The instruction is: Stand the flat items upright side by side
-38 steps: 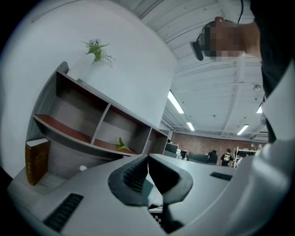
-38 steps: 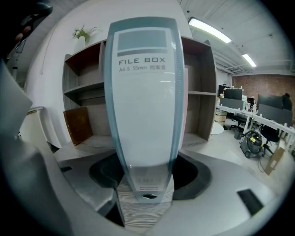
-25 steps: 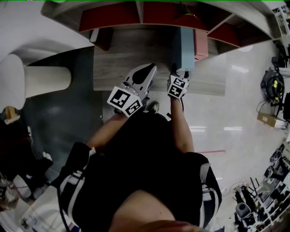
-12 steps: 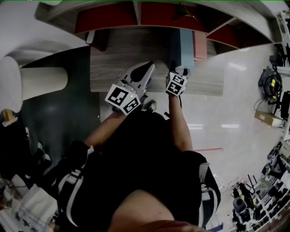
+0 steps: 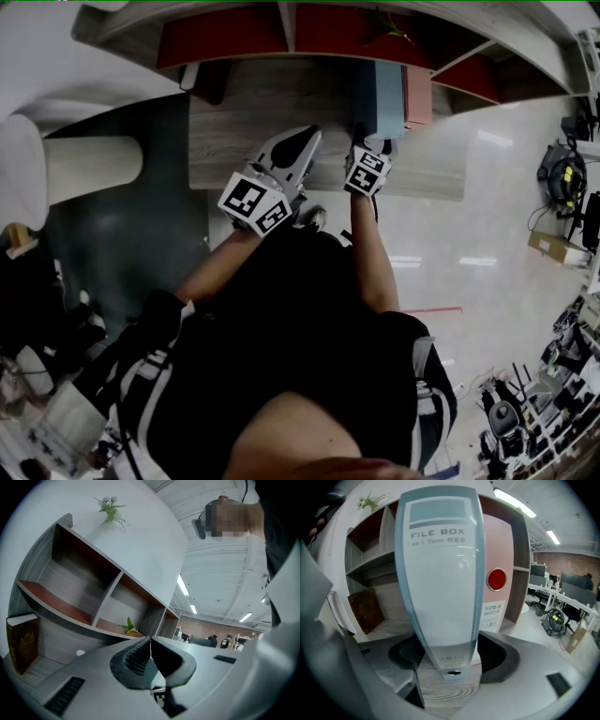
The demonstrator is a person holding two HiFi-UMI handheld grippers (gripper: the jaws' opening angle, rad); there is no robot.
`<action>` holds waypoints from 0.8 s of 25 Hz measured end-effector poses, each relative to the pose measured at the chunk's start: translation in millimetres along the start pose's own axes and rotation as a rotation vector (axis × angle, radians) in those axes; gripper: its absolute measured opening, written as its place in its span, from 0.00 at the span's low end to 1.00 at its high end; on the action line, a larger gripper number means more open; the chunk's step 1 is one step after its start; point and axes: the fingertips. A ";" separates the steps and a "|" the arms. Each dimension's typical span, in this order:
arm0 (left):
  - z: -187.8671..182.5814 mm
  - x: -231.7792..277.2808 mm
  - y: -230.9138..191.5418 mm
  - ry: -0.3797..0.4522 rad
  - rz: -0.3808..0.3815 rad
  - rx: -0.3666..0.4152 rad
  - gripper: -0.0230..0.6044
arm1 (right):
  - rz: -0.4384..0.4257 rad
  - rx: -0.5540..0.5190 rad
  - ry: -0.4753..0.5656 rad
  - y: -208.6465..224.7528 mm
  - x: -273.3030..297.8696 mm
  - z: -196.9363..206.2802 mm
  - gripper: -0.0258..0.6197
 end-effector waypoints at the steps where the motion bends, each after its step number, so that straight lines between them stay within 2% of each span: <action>1: 0.5 -0.1 0.1 0.000 0.001 -0.001 0.08 | -0.004 0.005 -0.012 0.7 0.0 2.1 0.57; 10: 3.3 -1.0 3.3 0.001 0.004 -0.004 0.08 | -0.027 0.008 -0.086 1.6 -24.1 37.4 0.57; 14: 6.9 -1.1 3.6 -0.001 0.000 -0.009 0.08 | -0.034 0.009 -0.095 -1.8 -21.5 43.0 0.38; 17: 7.8 -2.1 3.2 -0.002 -0.006 -0.009 0.08 | -0.039 0.031 -0.100 -4.8 -14.9 40.0 0.32; 20: 6.3 -5.0 0.2 -0.001 -0.015 -0.009 0.08 | -0.037 0.062 -0.102 -9.3 -10.6 35.1 0.30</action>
Point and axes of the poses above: the fingertips, and each gripper's own axes: x forward along the fingers, y to its right, z out of its underside, and after that the axes turned 2 degrees about z, right-handed
